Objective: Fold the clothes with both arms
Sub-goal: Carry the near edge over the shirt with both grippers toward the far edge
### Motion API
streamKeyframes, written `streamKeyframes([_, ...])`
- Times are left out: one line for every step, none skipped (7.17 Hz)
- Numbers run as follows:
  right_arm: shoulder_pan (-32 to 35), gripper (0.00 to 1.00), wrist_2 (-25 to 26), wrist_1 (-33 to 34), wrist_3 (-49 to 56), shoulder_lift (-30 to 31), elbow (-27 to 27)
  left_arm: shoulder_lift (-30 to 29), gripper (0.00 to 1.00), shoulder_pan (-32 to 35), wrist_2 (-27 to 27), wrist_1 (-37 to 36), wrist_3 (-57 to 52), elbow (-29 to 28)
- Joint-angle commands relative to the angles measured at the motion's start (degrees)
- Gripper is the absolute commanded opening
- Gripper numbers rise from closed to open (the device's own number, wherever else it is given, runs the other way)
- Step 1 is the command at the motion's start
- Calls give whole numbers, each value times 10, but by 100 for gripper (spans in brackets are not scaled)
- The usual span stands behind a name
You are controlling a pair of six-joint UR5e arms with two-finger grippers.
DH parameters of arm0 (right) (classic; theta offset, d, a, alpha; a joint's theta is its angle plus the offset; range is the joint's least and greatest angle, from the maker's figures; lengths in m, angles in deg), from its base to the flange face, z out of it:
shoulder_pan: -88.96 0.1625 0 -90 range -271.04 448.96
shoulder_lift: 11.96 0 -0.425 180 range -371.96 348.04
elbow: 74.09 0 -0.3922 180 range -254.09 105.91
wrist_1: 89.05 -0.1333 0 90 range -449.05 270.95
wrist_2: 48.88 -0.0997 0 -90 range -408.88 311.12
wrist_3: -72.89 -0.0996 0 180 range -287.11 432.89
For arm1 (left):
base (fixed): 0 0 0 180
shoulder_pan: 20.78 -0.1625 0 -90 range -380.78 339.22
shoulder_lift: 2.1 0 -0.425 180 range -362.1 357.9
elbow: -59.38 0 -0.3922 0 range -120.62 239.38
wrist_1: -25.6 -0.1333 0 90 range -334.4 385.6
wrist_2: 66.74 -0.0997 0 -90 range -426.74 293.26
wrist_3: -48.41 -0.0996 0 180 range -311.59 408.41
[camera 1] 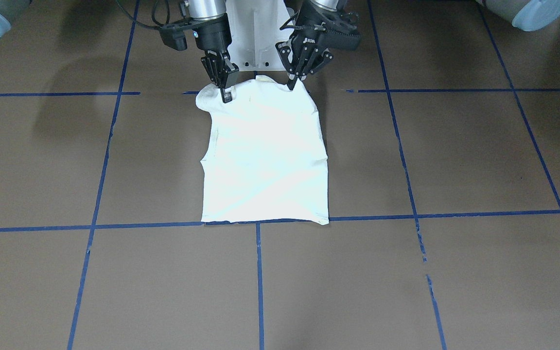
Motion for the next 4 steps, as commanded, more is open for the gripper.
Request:
streamKeyframes([52,0,-13,-73,38,-32,-108,-39,0,40,0,19,-31,-87])
streamKeyframes([75,0,-35,-95,49,-56,-164,-42,0,51,0,57,-41,-131])
streamKeyframes([90,0,-45,-110,61,-80,-215,-45,0,61,-1,94,-54,-181])
streamKeyframes([97,0,-50,-142,69,-88,-255,-53,0,68,-1,120,-65,-224])
